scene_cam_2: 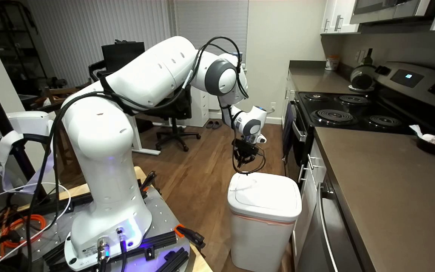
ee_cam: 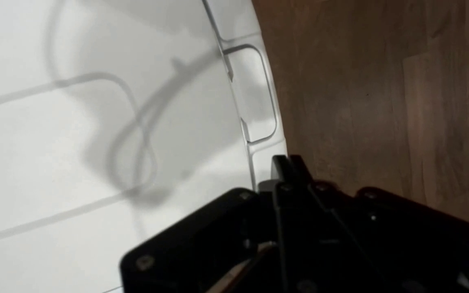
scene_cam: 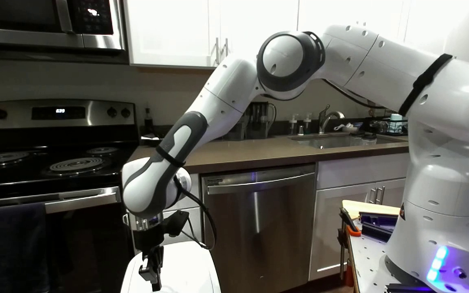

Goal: Open the trash bin

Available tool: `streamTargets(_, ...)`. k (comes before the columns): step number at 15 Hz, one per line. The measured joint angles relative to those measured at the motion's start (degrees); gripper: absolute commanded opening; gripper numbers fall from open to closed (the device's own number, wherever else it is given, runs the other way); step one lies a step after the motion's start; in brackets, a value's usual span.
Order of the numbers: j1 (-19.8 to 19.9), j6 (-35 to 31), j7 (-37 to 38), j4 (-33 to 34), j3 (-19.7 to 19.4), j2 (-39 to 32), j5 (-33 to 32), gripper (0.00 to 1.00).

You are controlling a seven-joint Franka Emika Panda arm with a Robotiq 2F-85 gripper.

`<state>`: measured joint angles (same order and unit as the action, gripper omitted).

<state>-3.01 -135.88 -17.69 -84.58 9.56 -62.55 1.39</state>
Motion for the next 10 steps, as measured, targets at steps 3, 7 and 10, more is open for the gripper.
streamTargets(3, -0.13, 2.65, -0.08, 3.51, 0.25, -3.32, 0.00, 0.00)
streamTargets(7, -0.22, 5.62, -0.20, 7.55, 0.86, -7.44, 0.00, 0.00)
streamTargets(10, -0.56, 6.14, -0.20, 10.24, 0.84, -10.32, 0.00, 0.00)
